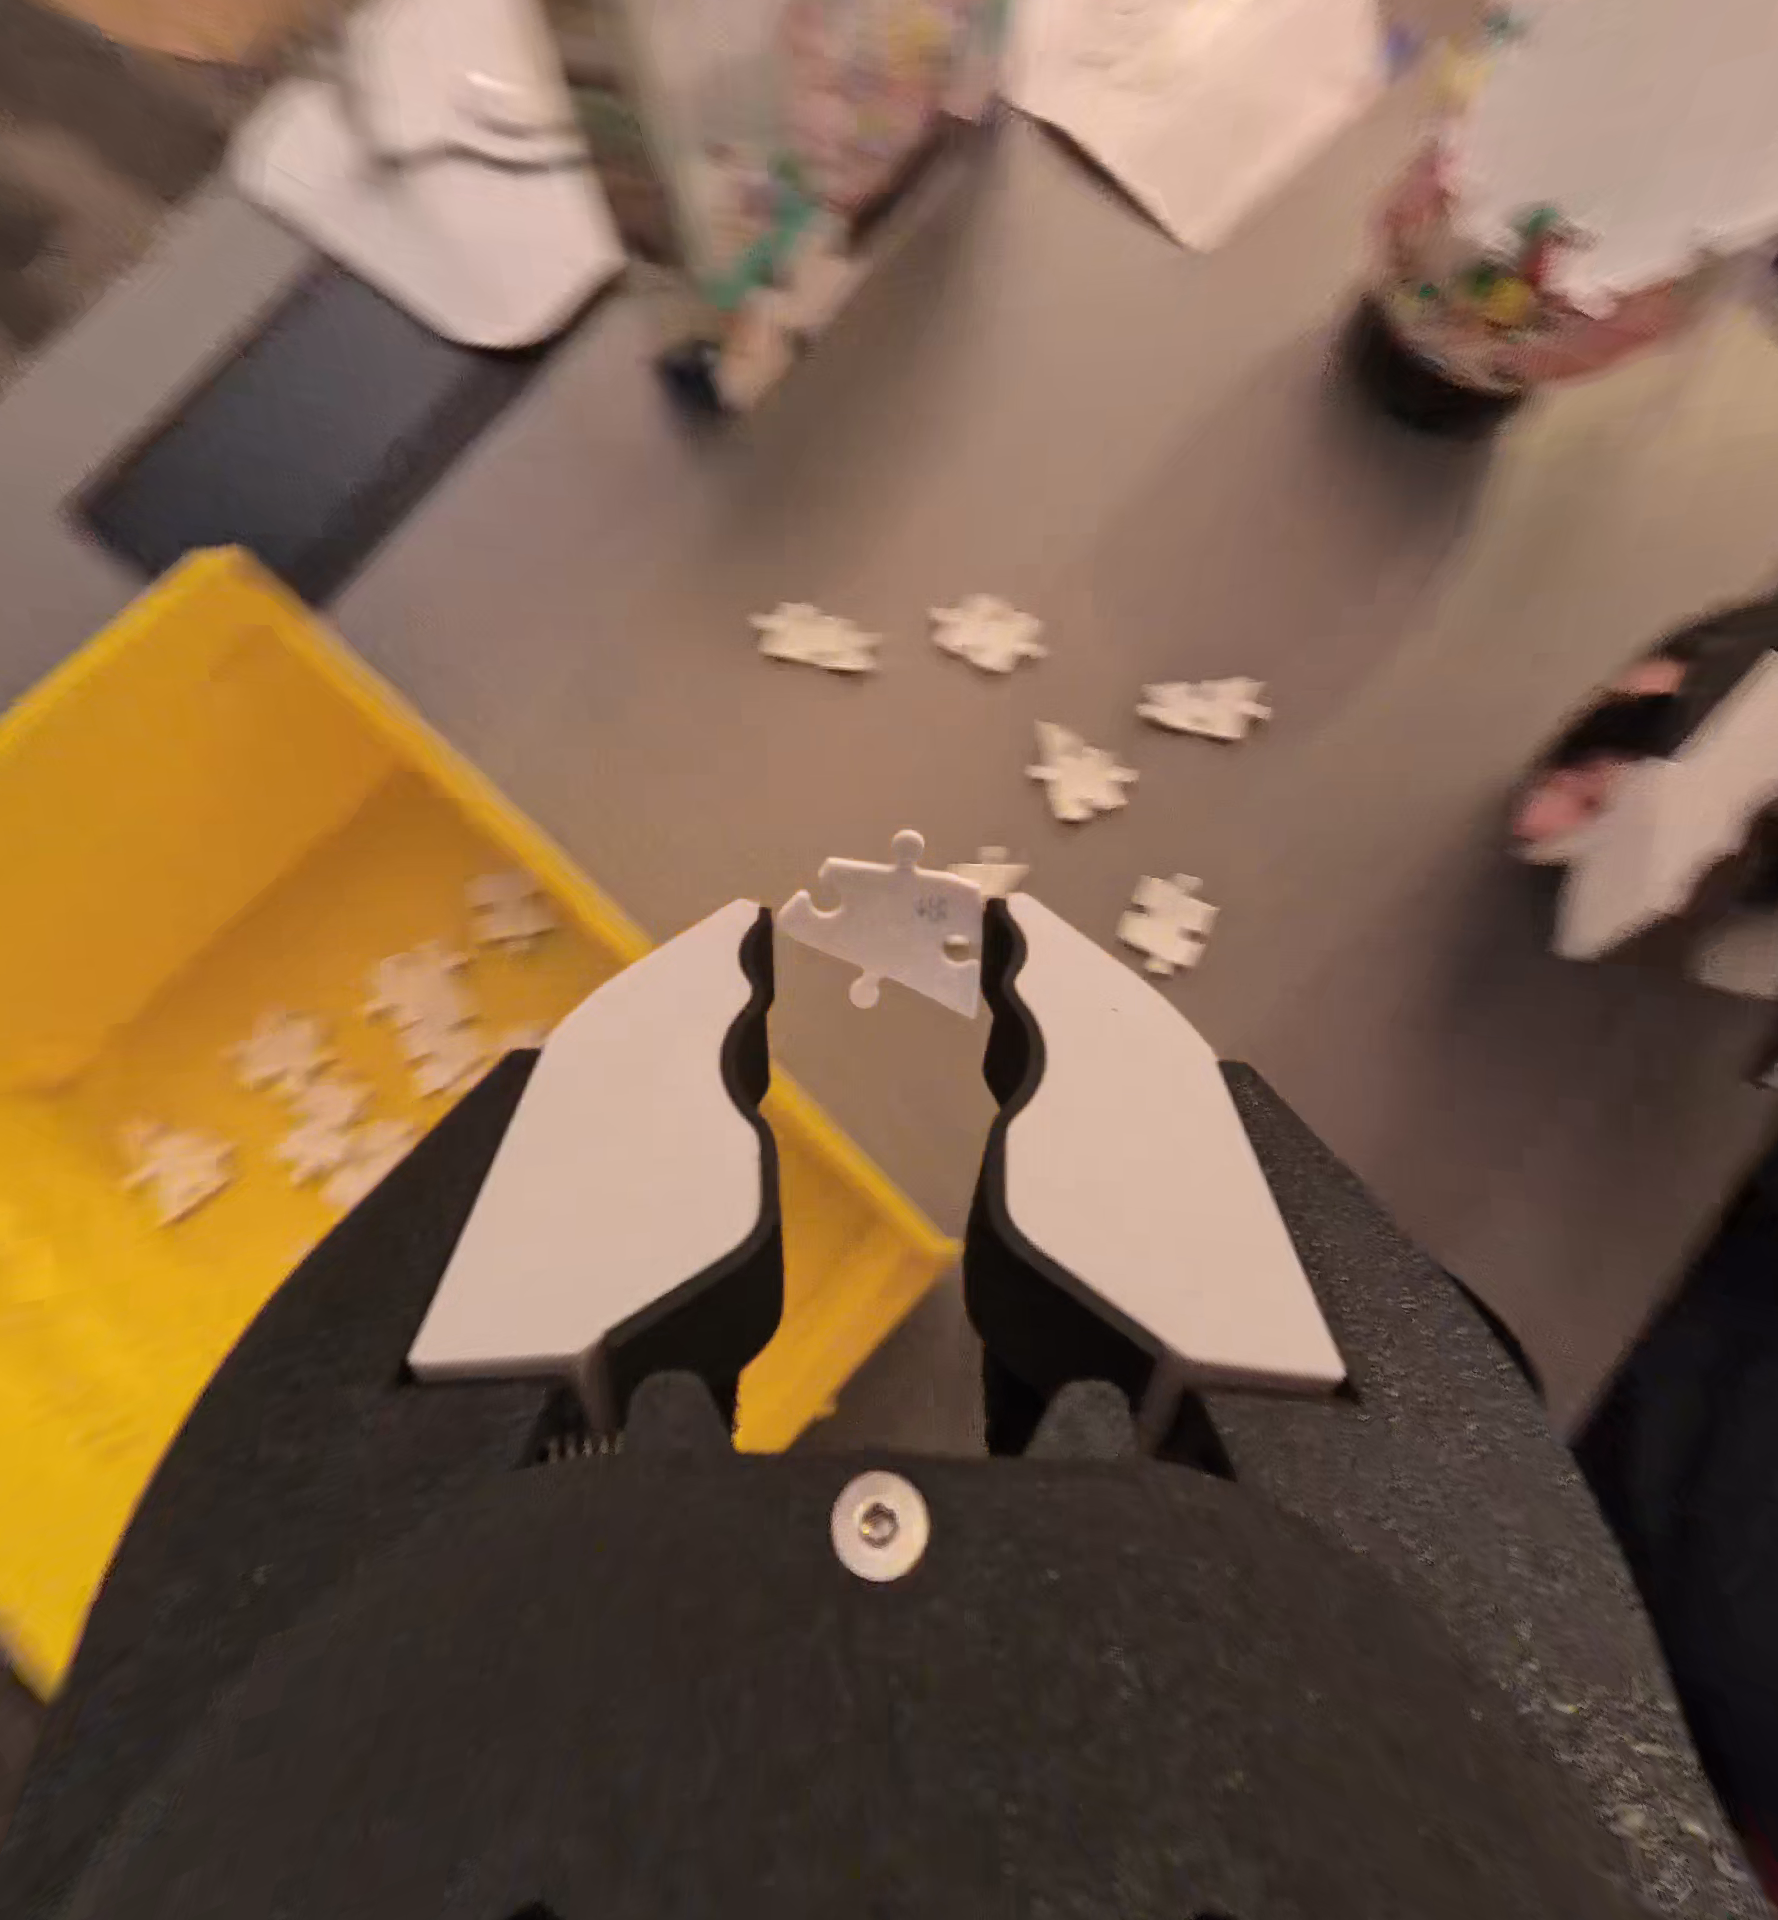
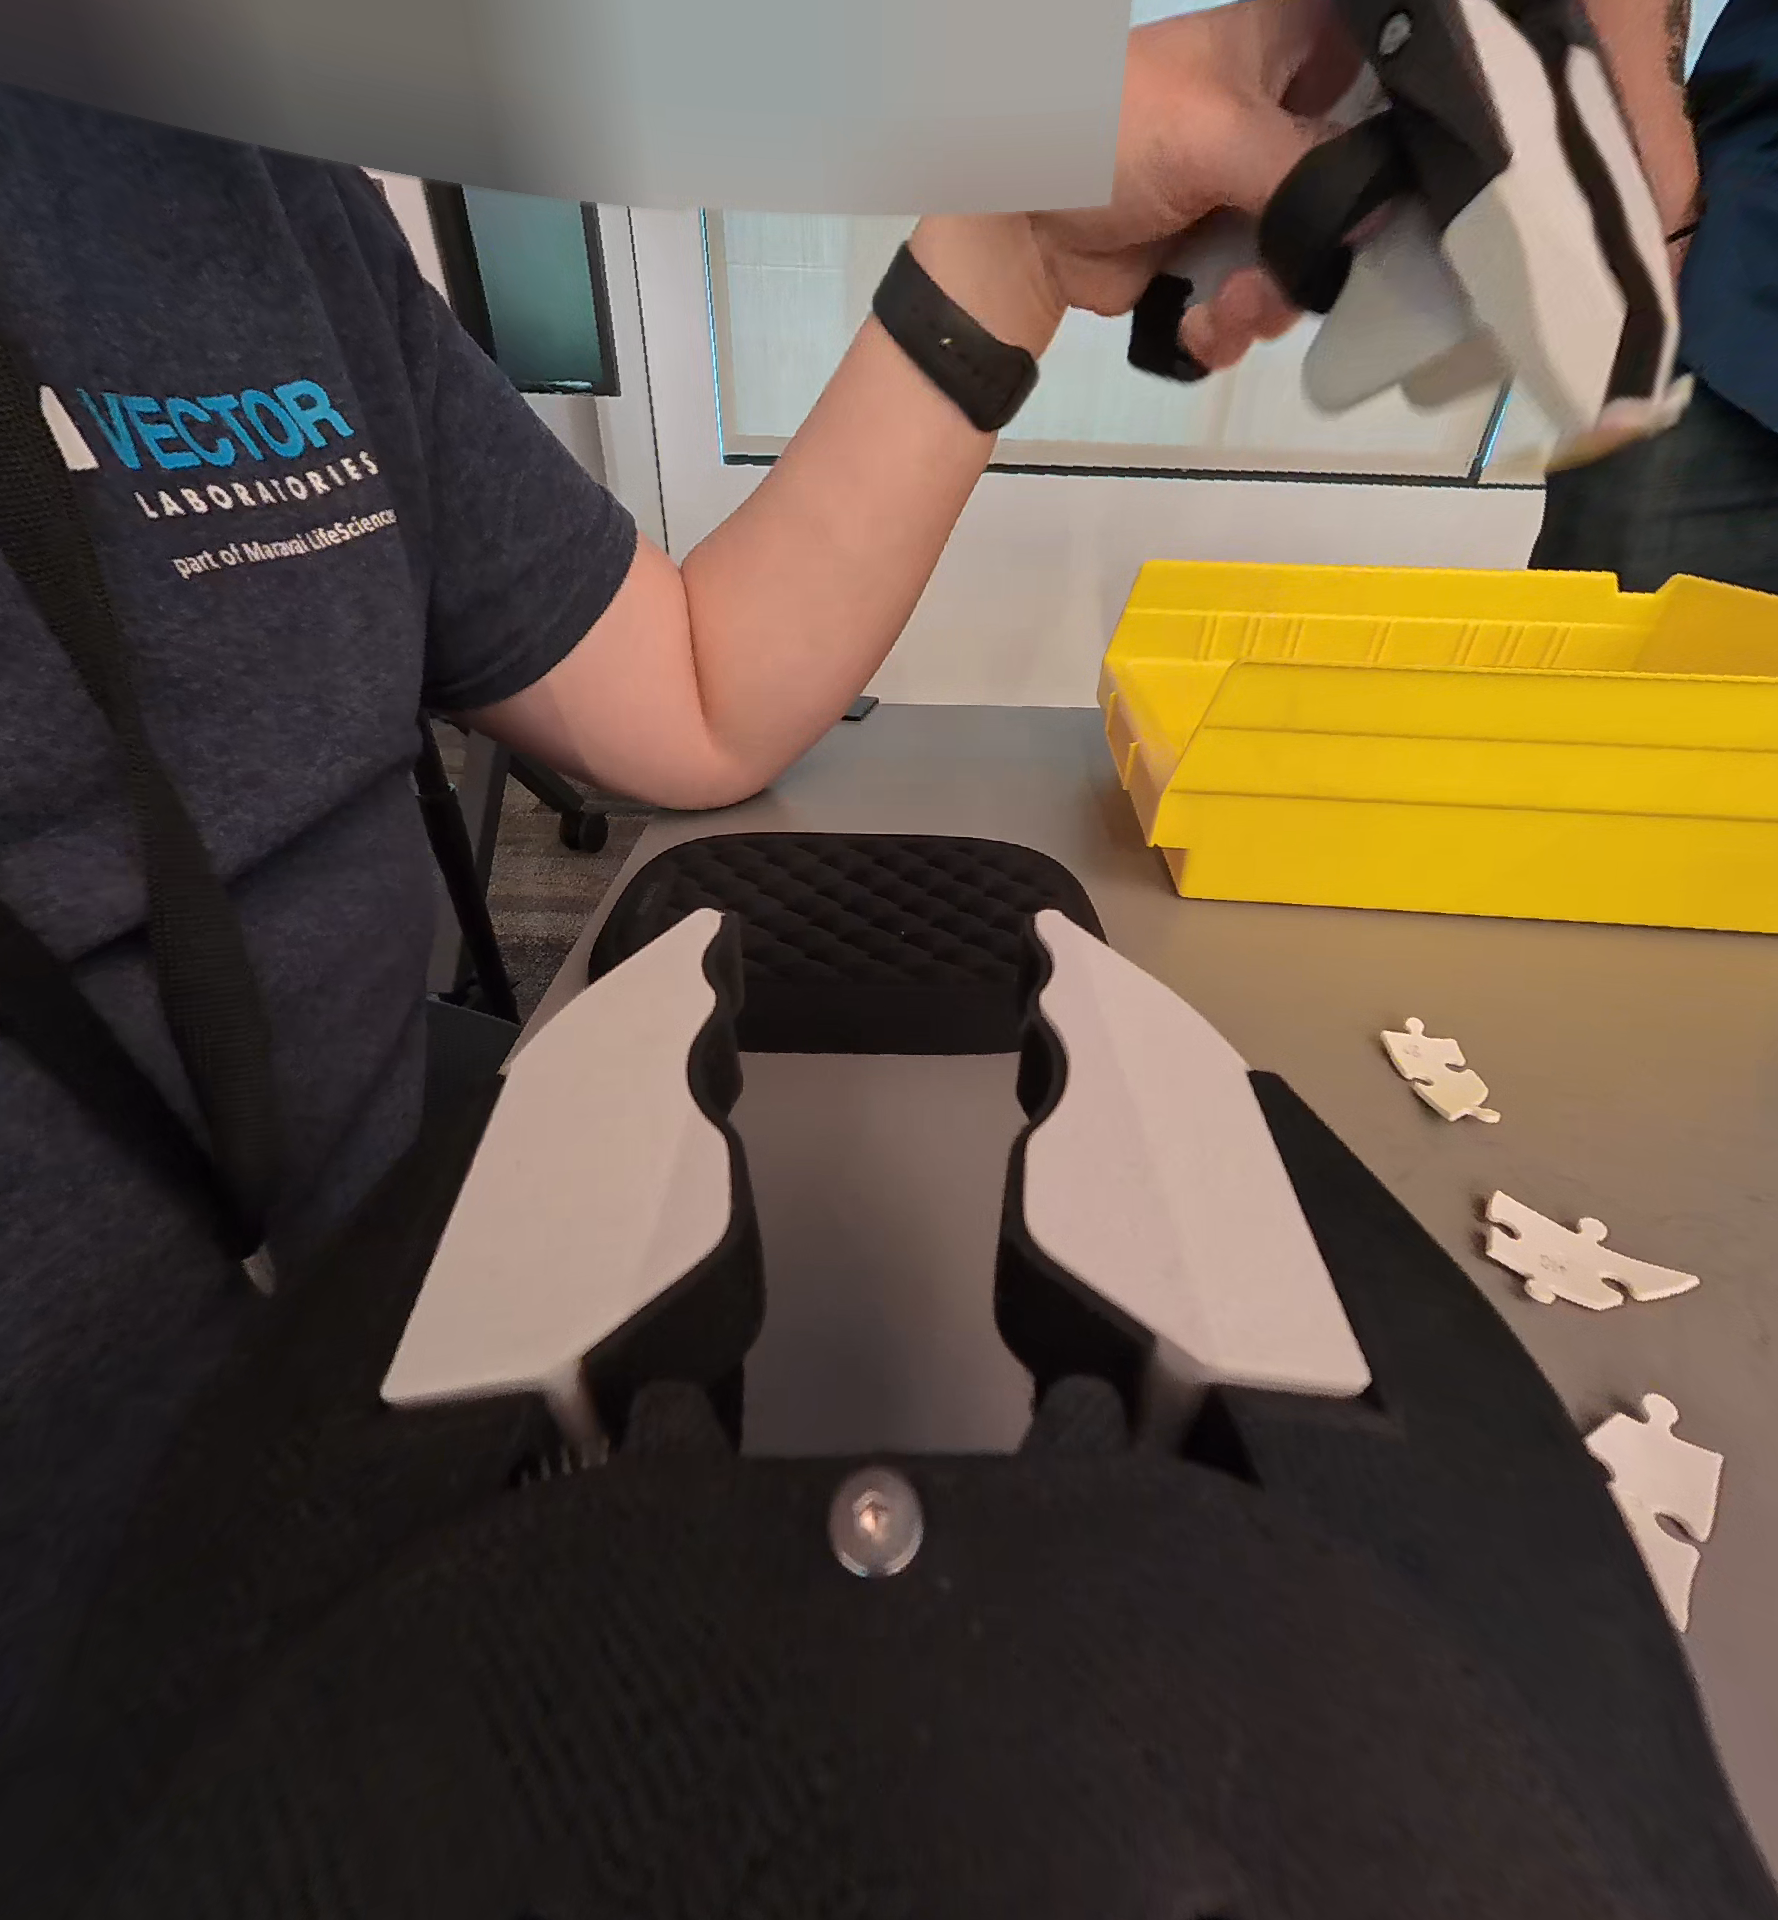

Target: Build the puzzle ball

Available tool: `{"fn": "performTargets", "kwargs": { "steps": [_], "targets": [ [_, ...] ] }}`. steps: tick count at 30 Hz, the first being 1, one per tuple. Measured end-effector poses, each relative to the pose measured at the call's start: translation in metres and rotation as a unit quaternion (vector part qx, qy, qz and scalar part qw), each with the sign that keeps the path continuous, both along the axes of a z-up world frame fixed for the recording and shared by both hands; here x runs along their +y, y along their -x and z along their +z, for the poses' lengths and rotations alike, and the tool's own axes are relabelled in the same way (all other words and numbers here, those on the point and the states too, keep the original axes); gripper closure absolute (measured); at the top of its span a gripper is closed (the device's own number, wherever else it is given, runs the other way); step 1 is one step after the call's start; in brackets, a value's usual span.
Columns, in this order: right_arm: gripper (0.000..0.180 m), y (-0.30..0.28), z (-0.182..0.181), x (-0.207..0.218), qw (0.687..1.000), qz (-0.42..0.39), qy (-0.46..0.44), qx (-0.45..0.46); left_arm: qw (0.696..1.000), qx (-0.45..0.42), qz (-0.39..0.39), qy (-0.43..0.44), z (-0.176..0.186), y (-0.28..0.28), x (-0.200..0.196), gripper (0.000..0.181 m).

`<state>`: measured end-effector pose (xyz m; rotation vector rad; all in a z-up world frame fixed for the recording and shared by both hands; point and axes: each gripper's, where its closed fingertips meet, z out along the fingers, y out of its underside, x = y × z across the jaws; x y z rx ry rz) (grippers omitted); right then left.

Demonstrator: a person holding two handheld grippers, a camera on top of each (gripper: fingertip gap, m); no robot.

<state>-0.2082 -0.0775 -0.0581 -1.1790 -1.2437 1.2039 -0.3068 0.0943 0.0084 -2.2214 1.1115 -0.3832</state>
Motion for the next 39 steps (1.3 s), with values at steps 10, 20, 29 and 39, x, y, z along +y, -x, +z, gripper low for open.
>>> {"fn": "performTargets", "kwargs": {
  "steps": [10, 20, 29, 39],
  "targets": [
    [0.128, 0.002, -0.002, -0.003, 1.000, 0.001, -0.014, -0.007, 0.980, 0.189, 0.021, 0.053, -0.136, -0.068, 0.035, 0.142],
    [0.128, 0.004, -0.004, -0.004, 1.000, 0.004, -0.017, -0.017, 0.972, 0.222, 0.039, 0.068, -0.162, -0.062, 0.042, 0.142],
    [0.128, 0.002, -0.002, 0.000, 1.000, 0.001, 0.000, -0.007, 0.974, 0.204, 0.045, 0.082, -0.162, -0.060, 0.044, 0.134],
    [0.127, 0.002, -0.002, 0.001, 1.000, -0.013, -0.009, -0.009, 0.994, -0.005, 0.083, -0.074, -0.003, -0.034, 0.046, 0.129]
  ]
}}
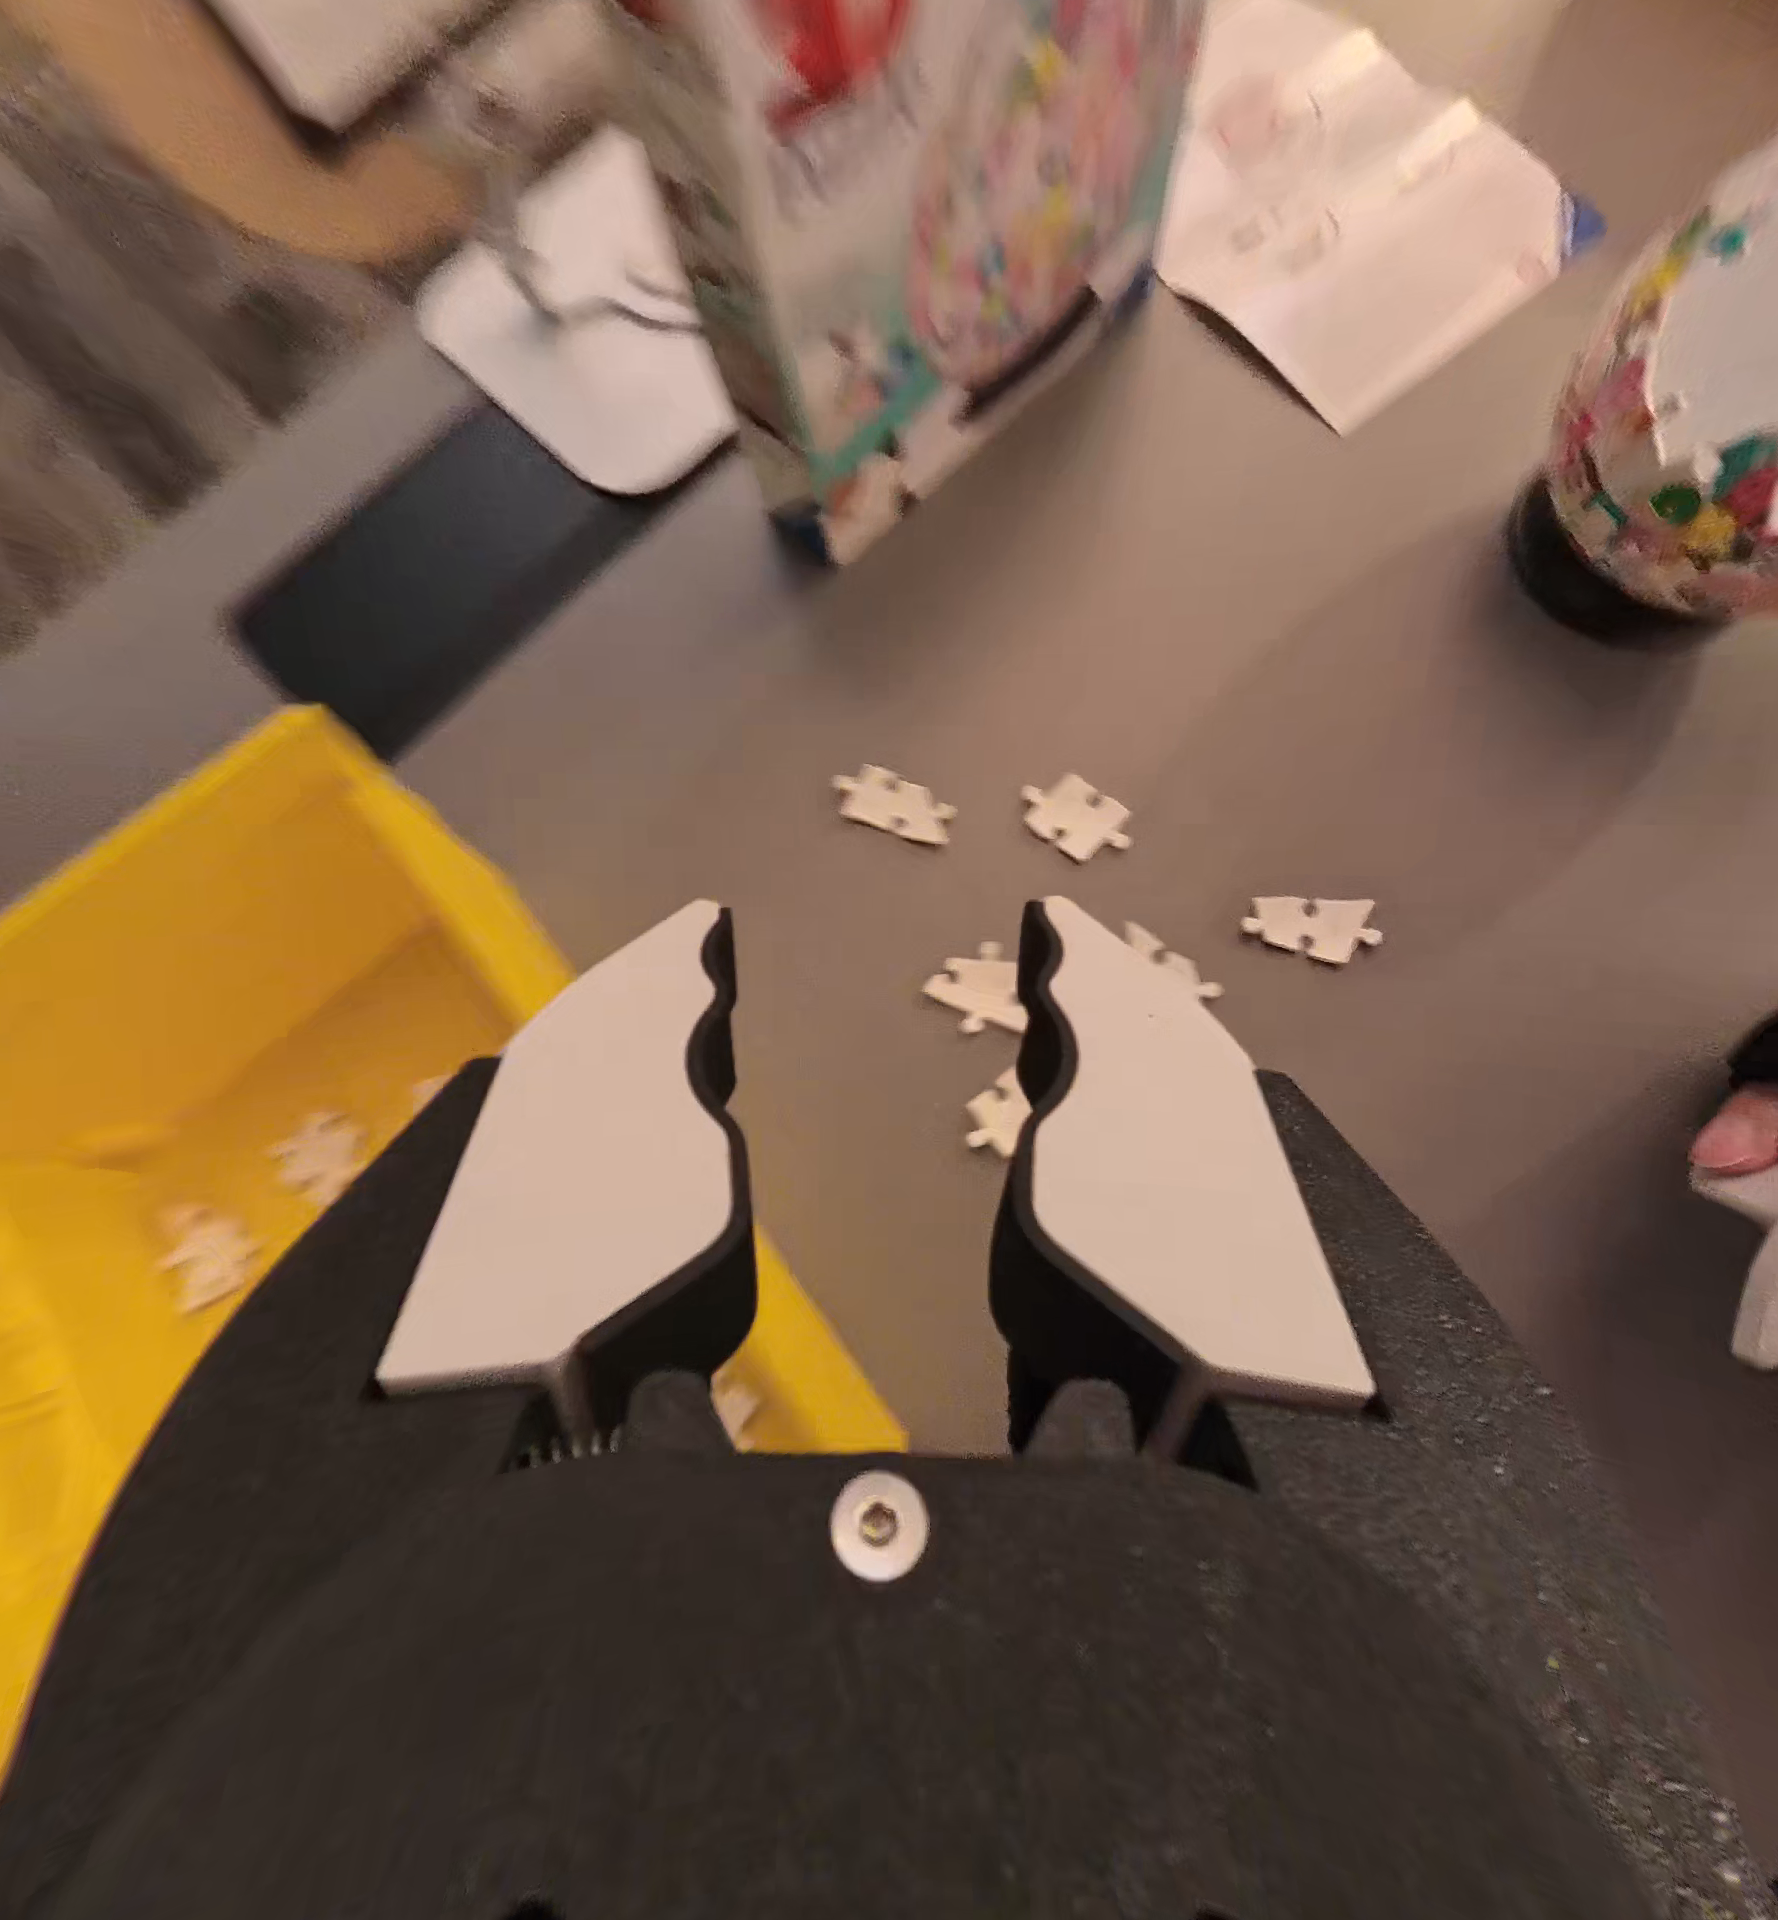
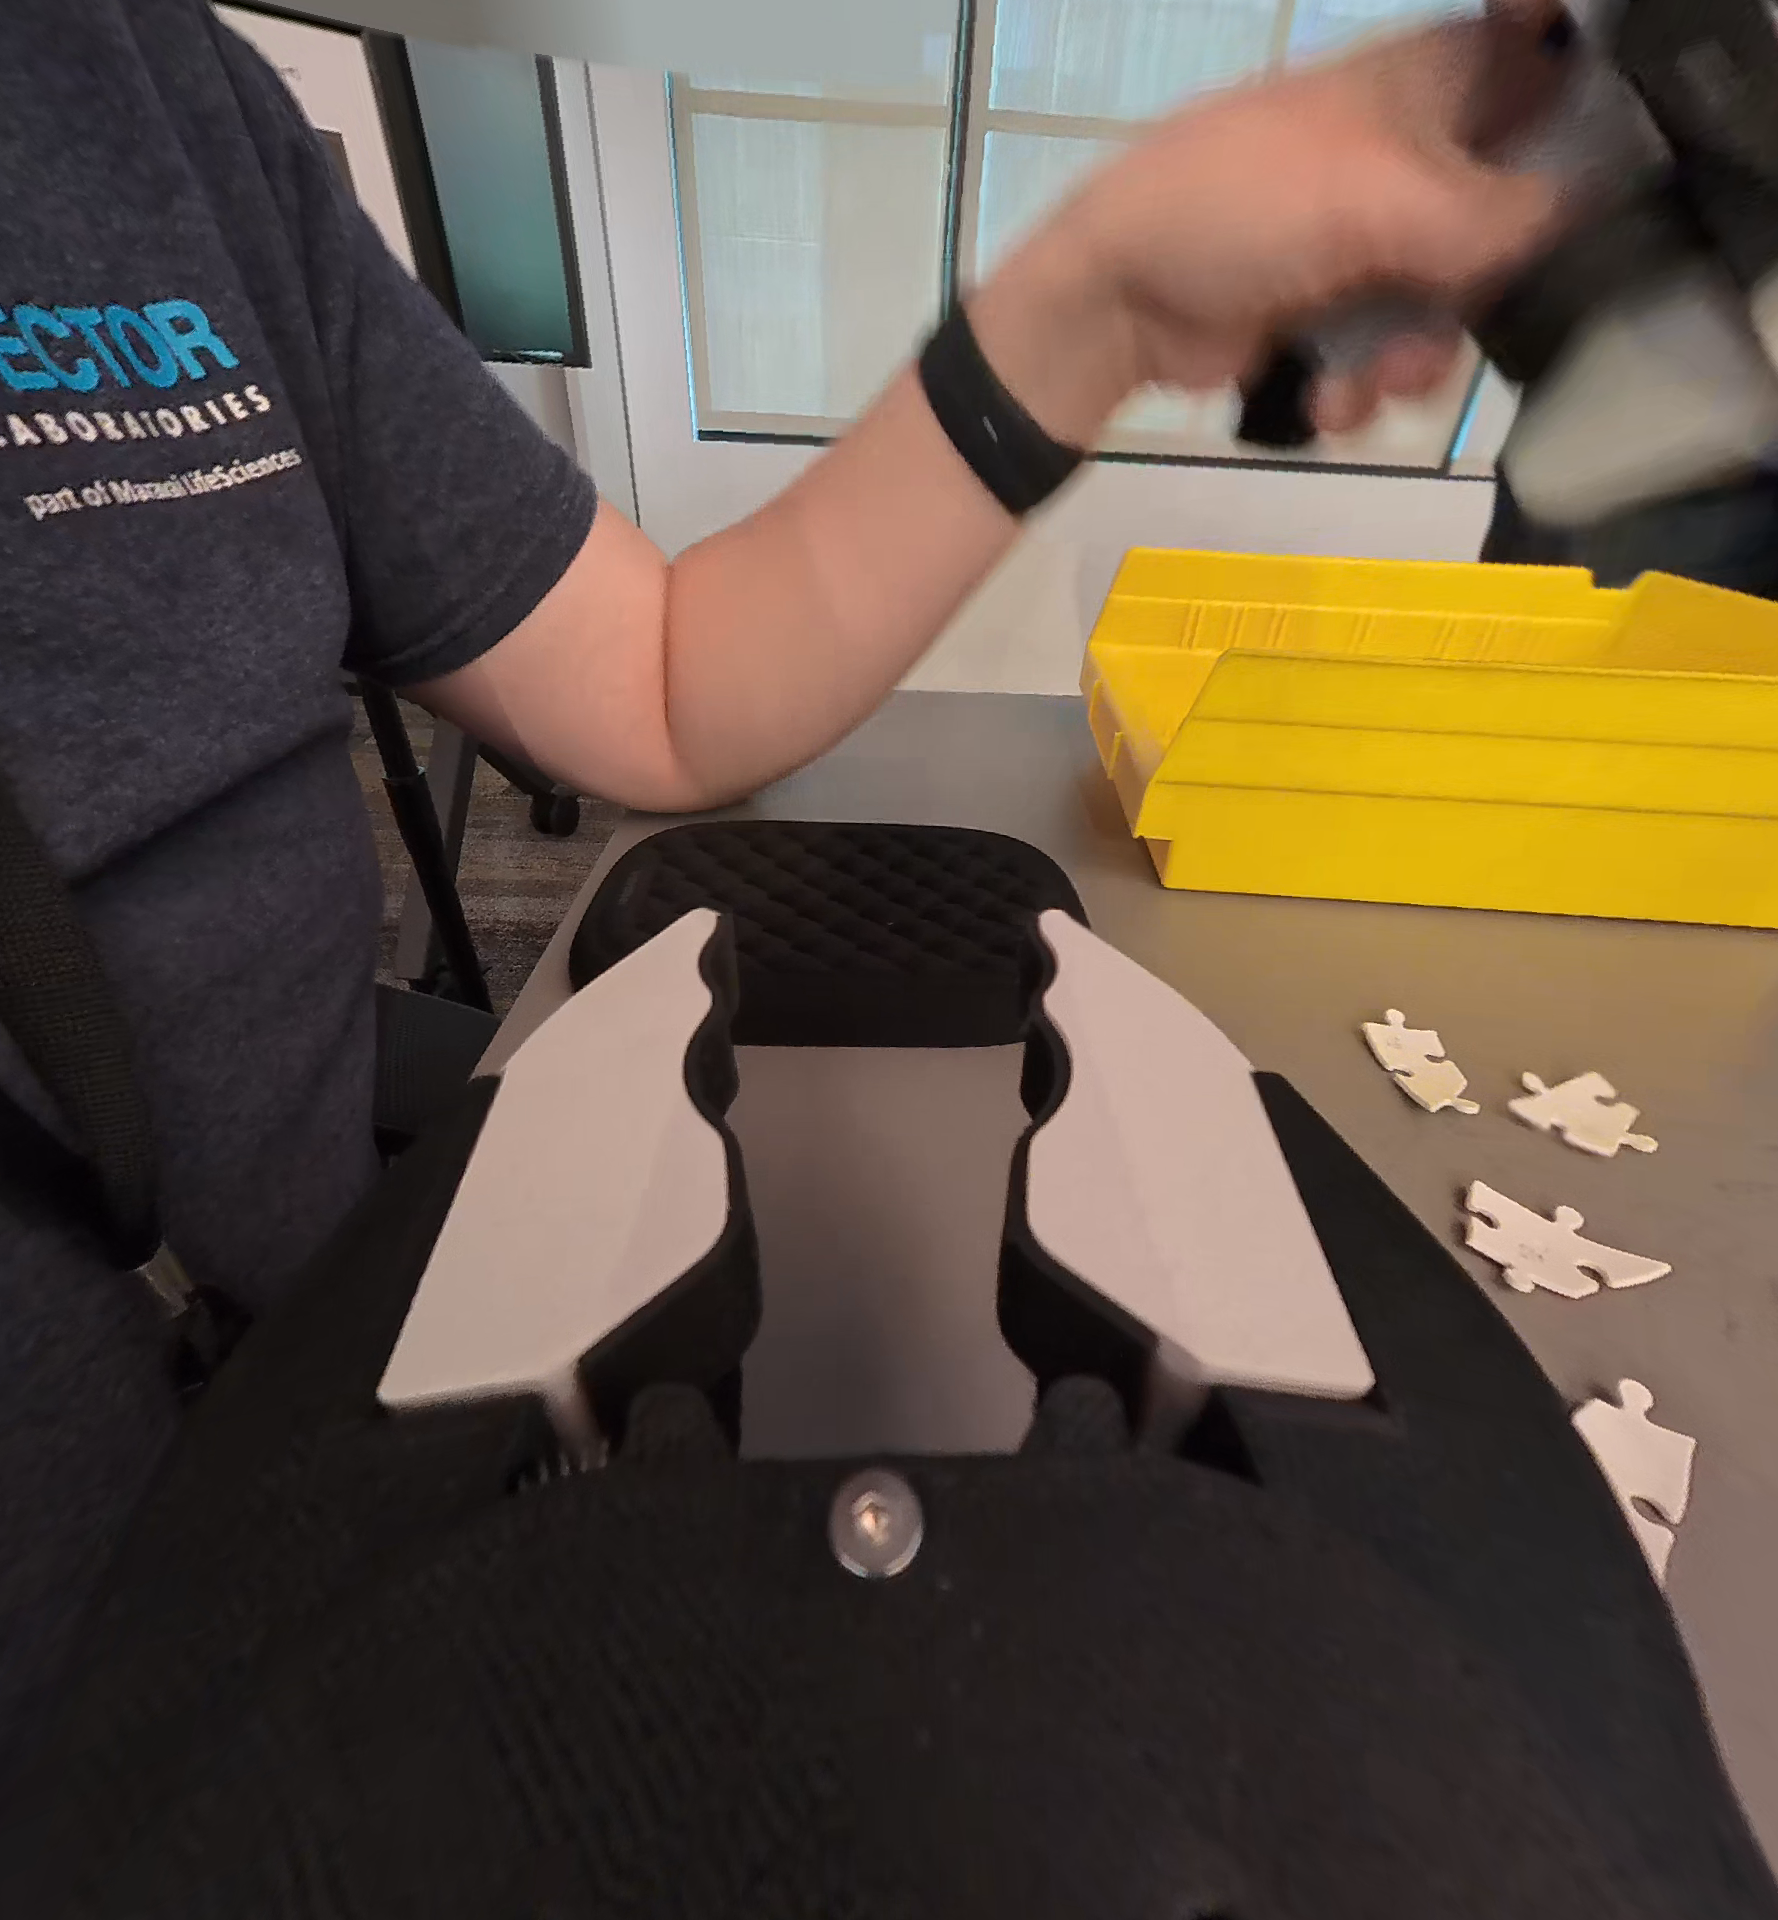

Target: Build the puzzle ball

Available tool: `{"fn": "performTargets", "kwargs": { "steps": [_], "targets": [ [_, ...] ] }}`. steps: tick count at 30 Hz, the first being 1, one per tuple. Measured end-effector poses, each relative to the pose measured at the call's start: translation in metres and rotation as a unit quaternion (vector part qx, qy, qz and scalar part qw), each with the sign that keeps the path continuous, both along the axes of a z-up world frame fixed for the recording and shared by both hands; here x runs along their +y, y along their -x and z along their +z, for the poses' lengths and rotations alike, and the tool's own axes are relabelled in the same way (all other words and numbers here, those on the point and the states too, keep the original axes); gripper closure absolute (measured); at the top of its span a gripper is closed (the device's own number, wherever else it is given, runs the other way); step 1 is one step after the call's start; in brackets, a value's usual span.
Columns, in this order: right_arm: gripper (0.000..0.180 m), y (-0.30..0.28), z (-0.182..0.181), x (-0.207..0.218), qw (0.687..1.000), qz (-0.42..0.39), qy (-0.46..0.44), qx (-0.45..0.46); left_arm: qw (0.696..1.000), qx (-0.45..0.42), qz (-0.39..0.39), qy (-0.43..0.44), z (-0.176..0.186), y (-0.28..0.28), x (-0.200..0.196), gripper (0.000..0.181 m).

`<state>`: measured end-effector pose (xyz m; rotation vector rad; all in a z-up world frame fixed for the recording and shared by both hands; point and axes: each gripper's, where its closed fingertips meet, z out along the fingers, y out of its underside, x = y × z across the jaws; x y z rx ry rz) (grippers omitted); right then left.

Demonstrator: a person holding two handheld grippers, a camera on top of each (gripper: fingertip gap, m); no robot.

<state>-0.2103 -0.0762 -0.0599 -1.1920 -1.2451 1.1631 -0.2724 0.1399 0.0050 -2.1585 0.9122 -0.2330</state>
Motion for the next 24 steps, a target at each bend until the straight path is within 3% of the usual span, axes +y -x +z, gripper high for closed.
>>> {"fn": "performTargets", "kwargs": {
  "steps": [4, 10, 15, 24],
  "targets": [
    [0.123, -0.001, 0.001, 0.006, 1.000, -0.020, 0.010, 0.006, 0.996, 0.006, 0.076, -0.051, 0.036, 0.084, 0.003, 0.128],
    [0.122, -0.003, 0.002, 0.016, 0.997, -0.036, 0.067, 0.011, 0.988, 0.088, 0.129, 0.015, 0.001, 0.176, 0.009, 0.130],
    [0.122, -0.003, 0.003, 0.020, 0.997, -0.044, 0.069, 0.016, 0.971, 0.144, 0.126, 0.145, -0.053, 0.199, -0.003, 0.134],
    [0.123, -0.003, 0.003, 0.022, 0.996, -0.034, 0.081, 0.024, 0.945, 0.177, 0.108, 0.252, -0.107, 0.208, -0.001, 0.137]
  ]
}}
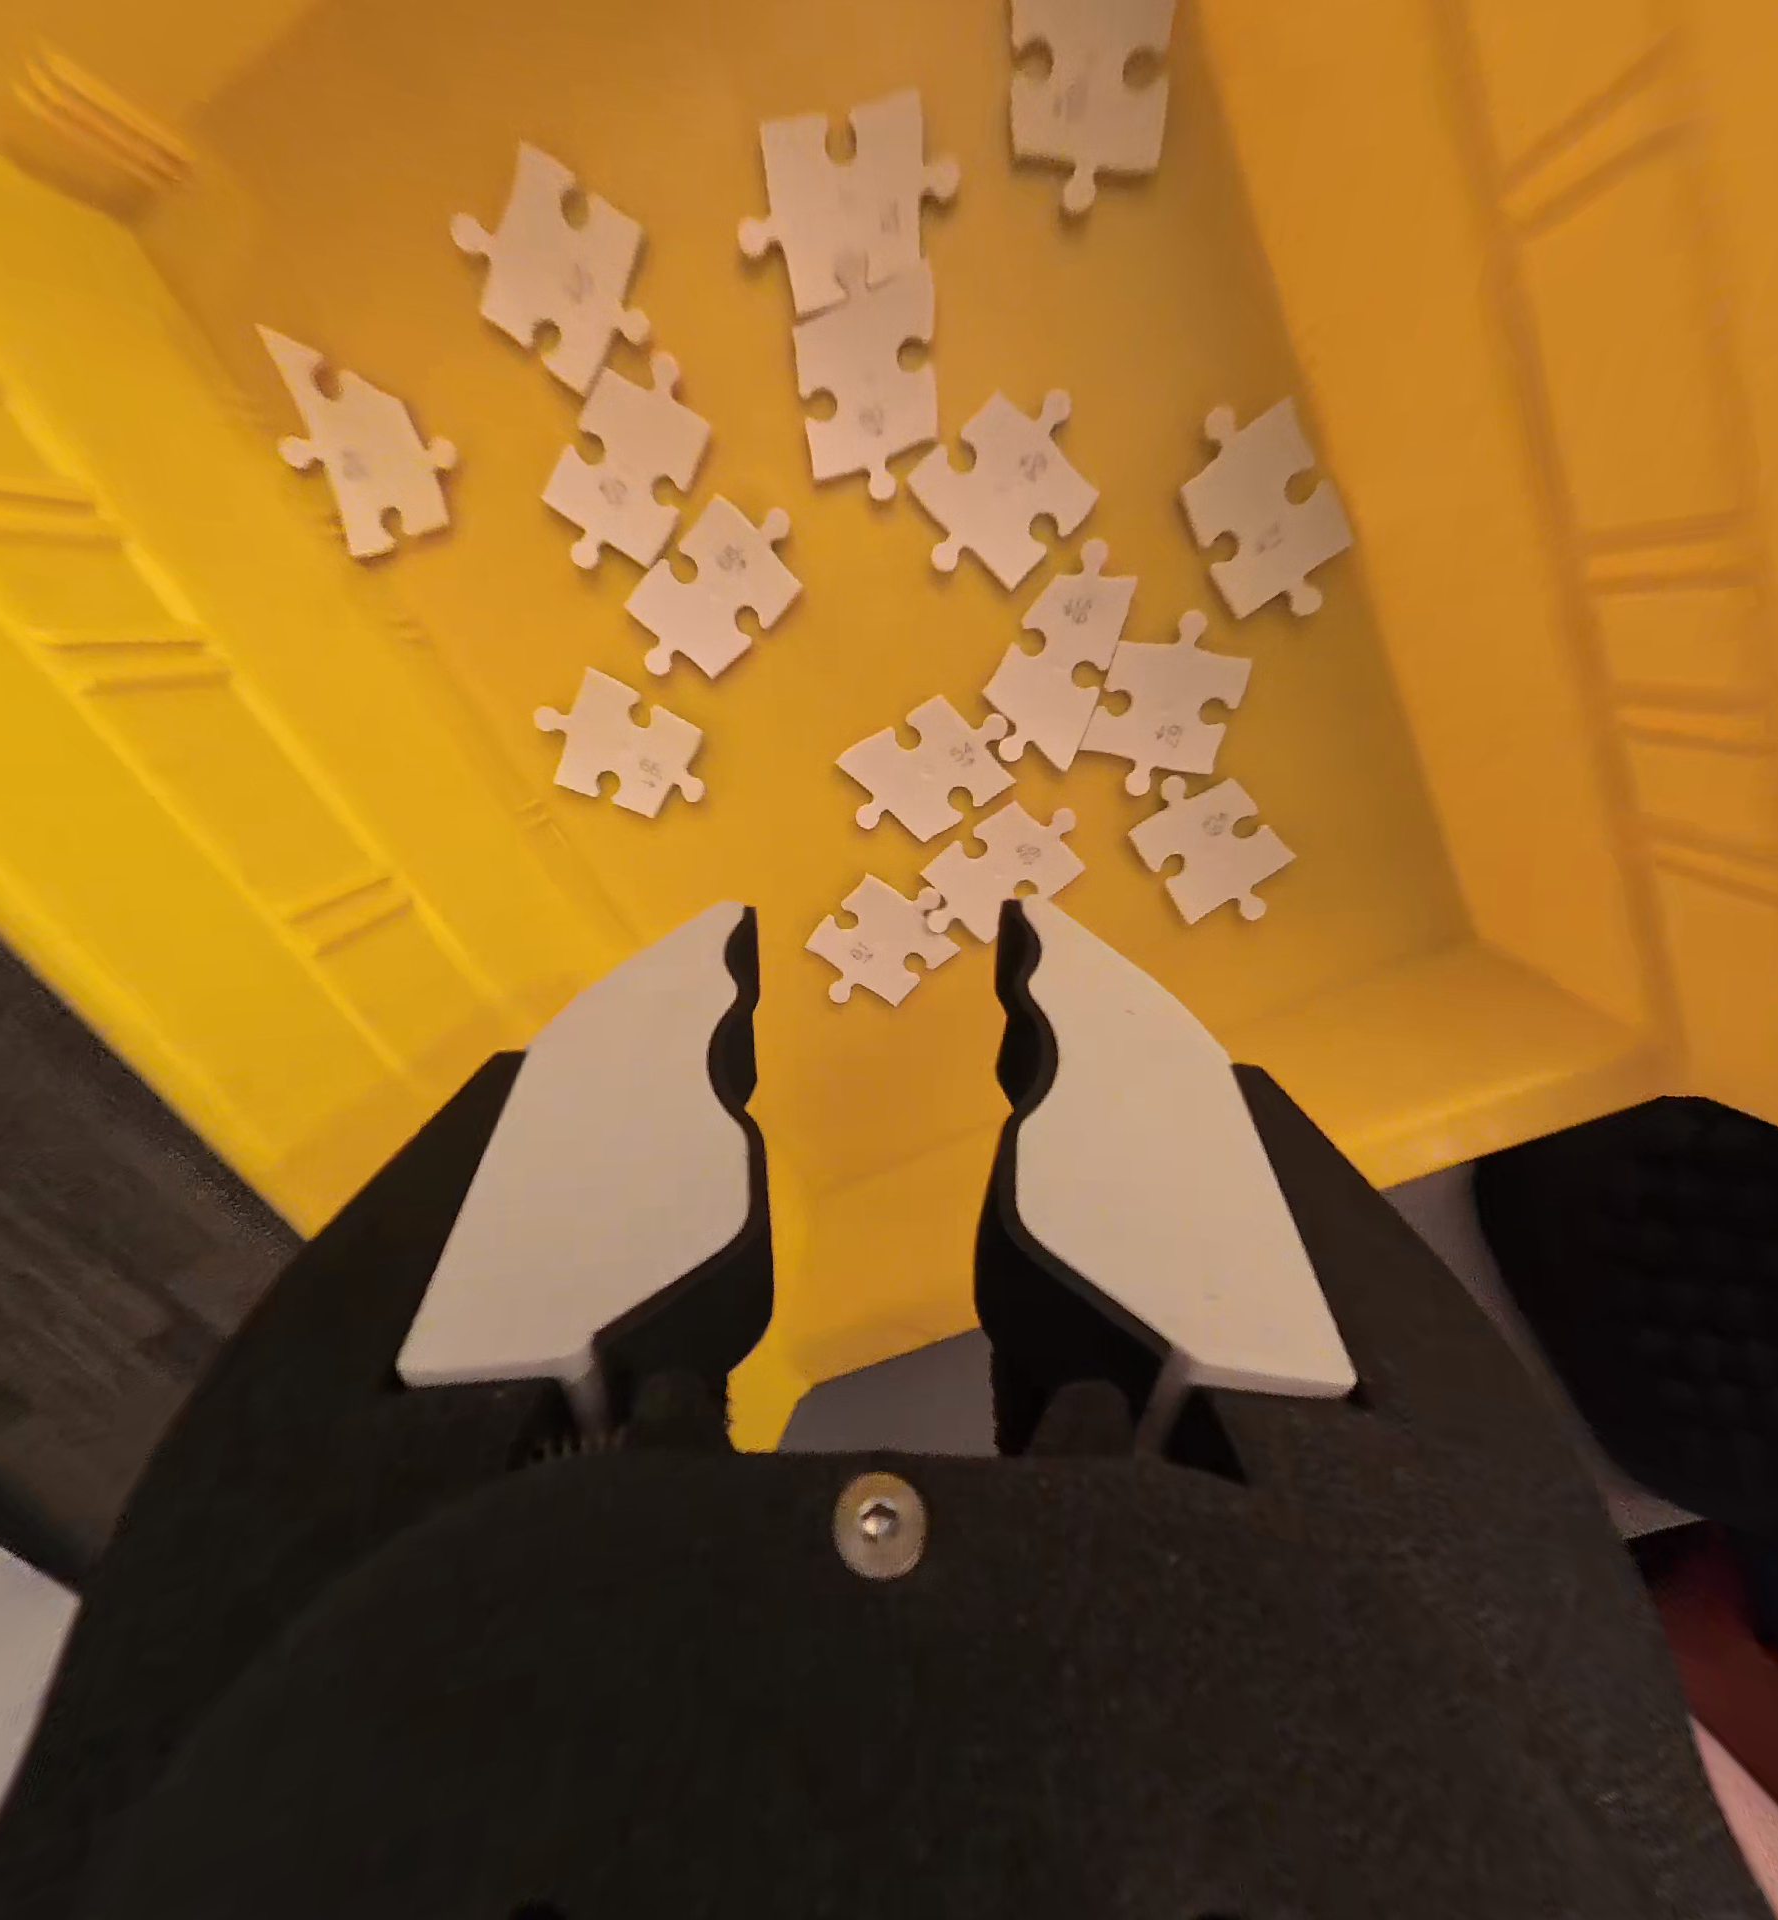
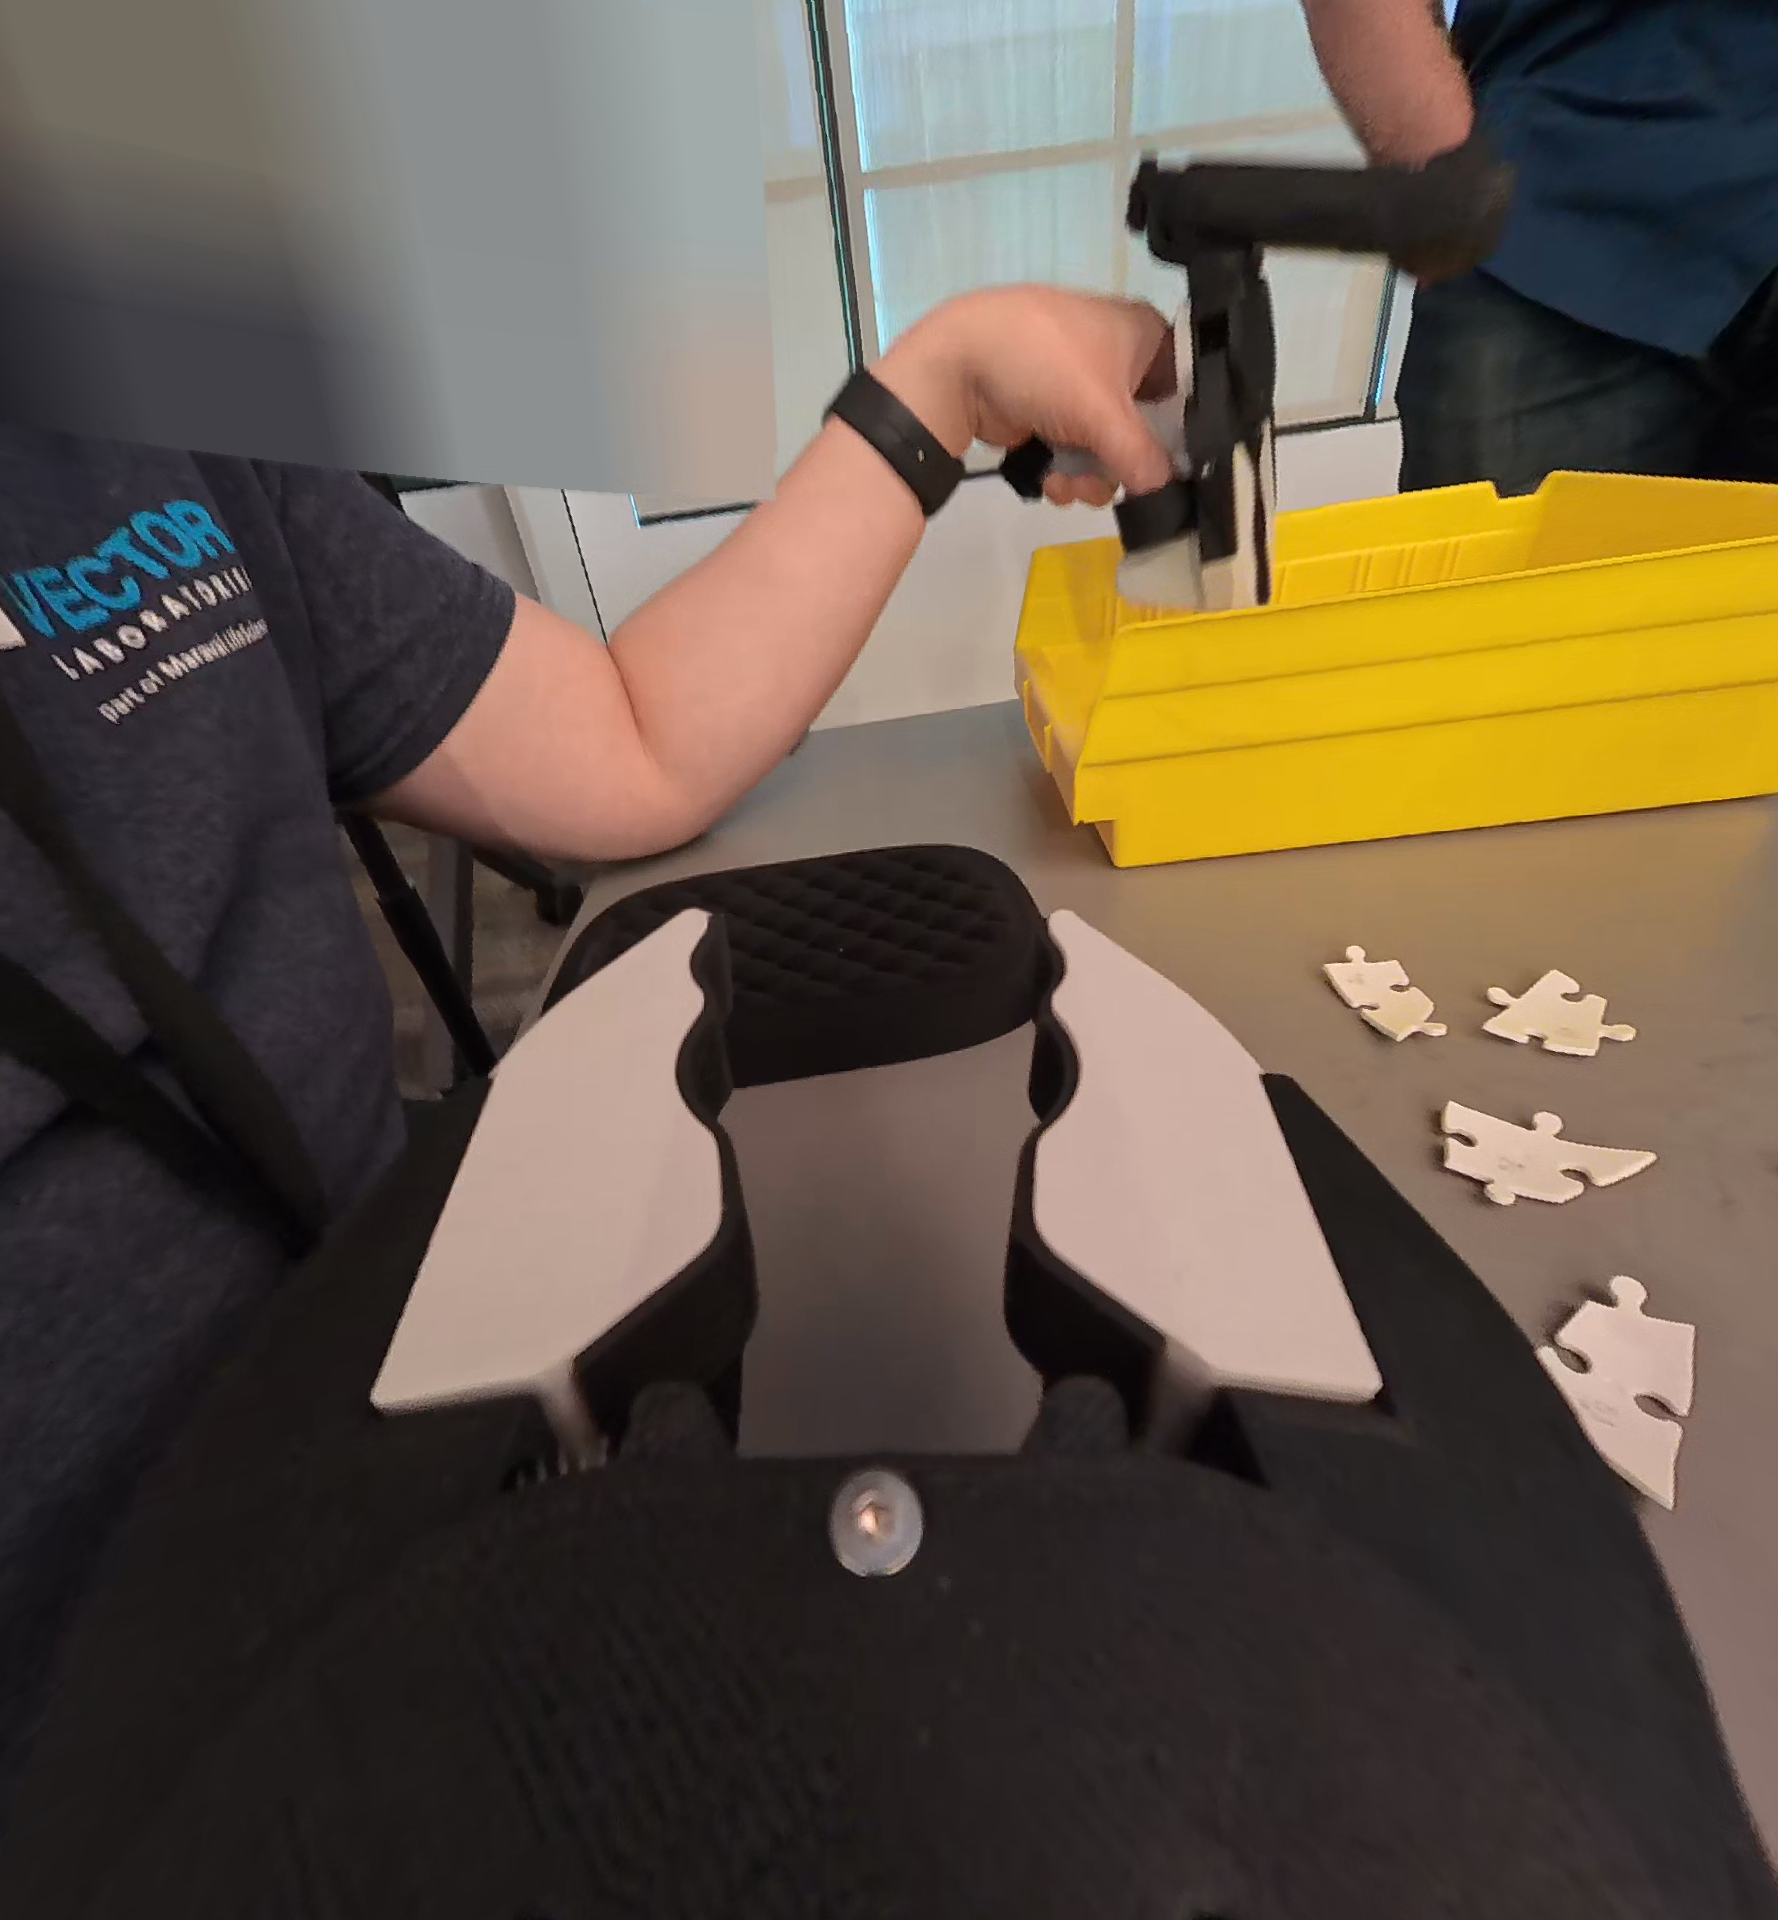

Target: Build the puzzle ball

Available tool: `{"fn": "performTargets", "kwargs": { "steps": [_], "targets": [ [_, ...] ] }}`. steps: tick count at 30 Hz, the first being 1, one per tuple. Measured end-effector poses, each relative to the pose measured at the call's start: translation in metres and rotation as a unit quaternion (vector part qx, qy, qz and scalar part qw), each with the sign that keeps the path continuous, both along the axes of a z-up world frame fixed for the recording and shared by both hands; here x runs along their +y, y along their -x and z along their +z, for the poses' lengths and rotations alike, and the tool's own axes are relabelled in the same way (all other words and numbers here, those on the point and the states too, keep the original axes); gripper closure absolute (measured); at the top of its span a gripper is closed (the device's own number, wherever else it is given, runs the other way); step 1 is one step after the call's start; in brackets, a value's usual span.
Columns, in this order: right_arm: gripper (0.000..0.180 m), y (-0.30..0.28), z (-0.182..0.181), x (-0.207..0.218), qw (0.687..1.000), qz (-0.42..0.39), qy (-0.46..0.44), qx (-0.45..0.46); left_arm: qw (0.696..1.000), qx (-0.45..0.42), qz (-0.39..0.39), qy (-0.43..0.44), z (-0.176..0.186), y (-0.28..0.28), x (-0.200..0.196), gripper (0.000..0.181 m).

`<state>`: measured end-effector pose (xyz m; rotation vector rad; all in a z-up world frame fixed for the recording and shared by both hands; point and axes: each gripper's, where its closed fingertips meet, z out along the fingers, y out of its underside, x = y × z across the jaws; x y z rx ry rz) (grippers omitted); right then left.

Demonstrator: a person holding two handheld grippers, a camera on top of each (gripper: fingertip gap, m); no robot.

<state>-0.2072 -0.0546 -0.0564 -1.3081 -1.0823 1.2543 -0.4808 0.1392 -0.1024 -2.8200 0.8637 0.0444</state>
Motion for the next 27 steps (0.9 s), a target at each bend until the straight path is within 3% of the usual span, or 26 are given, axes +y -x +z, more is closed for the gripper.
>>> {"fn": "performTargets", "kwargs": {
  "steps": [5, 11, 27],
  "targets": [
    [0.123, -0.002, 0.002, 0.002, 1.000, 0.000, 0.007, 0.012, 1.000, 0.010, 0.009, 0.022, -0.013, 0.006, 0.003, 0.137],
    [0.124, -0.004, 0.004, 0.003, 1.000, 0.001, 0.013, 0.020, 0.995, 0.079, 0.033, 0.052, -0.020, 0.032, -0.008, 0.137],
    [0.124, -0.003, 0.003, 0.003, 1.000, 0.010, 0.018, 0.019, 0.991, 0.083, 0.052, 0.092, -0.035, 0.040, -0.012, 0.138]
  ]
}}
